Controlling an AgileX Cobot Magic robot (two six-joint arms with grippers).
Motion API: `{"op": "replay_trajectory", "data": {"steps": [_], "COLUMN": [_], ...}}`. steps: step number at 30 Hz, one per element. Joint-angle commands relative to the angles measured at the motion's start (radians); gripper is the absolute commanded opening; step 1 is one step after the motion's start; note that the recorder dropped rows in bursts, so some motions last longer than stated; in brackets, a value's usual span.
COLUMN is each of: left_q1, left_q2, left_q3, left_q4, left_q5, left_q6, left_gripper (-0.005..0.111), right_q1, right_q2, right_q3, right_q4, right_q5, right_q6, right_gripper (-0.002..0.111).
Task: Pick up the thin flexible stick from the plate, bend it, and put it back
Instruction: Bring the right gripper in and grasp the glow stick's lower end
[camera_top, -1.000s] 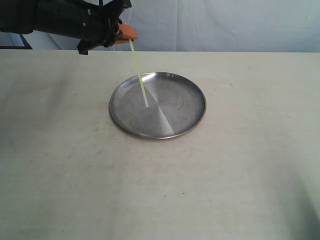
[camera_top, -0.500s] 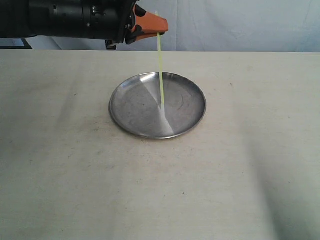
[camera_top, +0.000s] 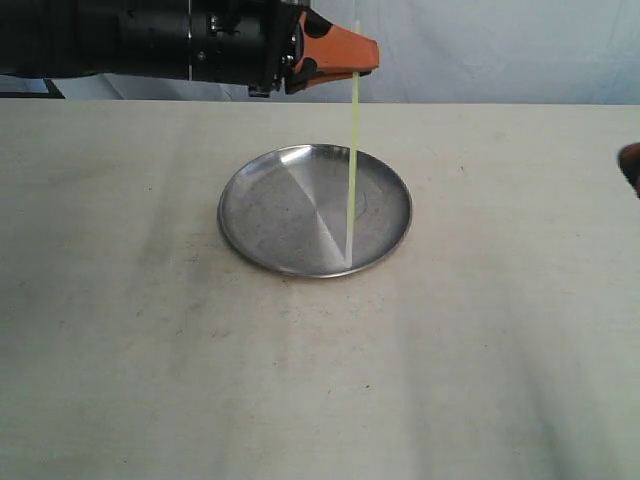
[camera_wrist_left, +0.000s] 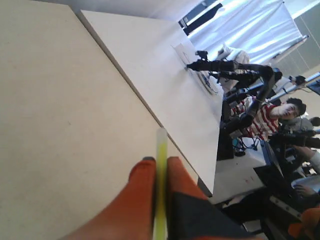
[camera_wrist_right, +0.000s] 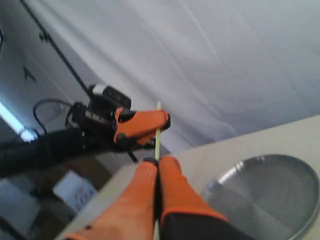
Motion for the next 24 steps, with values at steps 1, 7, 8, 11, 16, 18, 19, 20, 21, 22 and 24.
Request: {"op": "replay_trajectory", "data": {"steps": [1, 7, 8, 11, 16, 18, 19, 20, 21, 22, 24], "left_q1": [-0.028, -0.028, -0.028, -0.028, -0.028, -0.028, -0.028, -0.028, -0.028, -0.028, -0.028], "left_q2": [-0.01, -0.01, -0.01, -0.01, -0.01, -0.01, -0.01, -0.01, -0.01, -0.01, -0.01], "left_q3": [0.007, 0.007, 0.007, 0.007, 0.007, 0.007, 0.007, 0.007, 0.007, 0.007, 0.007], "left_q4": [-0.016, -0.039, -0.052, -0.076, -0.077, -0.077, -0.077, -0.077, -0.077, -0.077, -0.077], "left_q5": [0.021, 0.048, 0.059, 0.085, 0.087, 0.087, 0.087, 0.087, 0.087, 0.087, 0.087], "left_q6": [0.018, 0.057, 0.075, 0.099, 0.102, 0.104, 0.104, 0.104, 0.104, 0.104, 0.12], "left_gripper": [0.0, 0.0, 0.0, 0.0, 0.0, 0.0, 0.0, 0.0, 0.0, 0.0, 0.0], "right_q1": [0.004, 0.004, 0.004, 0.004, 0.004, 0.004, 0.004, 0.004, 0.004, 0.004, 0.004], "right_q2": [0.278, 0.632, 0.681, 0.799, 0.93, 0.955, 0.964, 0.97, 0.974, 0.974, 0.974], "right_q3": [-0.221, -0.431, -0.451, -0.48, -0.487, -0.487, -0.487, -0.487, -0.487, -0.487, -0.487], "right_q4": [-0.404, -0.477, -0.477, -0.477, -0.477, -0.477, -0.477, -0.477, -0.477, -0.477, -0.47], "right_q5": [-0.186, -0.362, -0.376, -0.415, -0.488, -0.497, -0.498, -0.498, -0.498, -0.503, -0.535], "right_q6": [0.105, 0.105, 0.105, 0.093, 0.021, 0.016, 0.016, 0.015, 0.008, -0.003, -0.022], "right_gripper": [0.009, 0.047, 0.047, 0.047, 0.047, 0.047, 0.047, 0.047, 0.047, 0.047, 0.047]}}
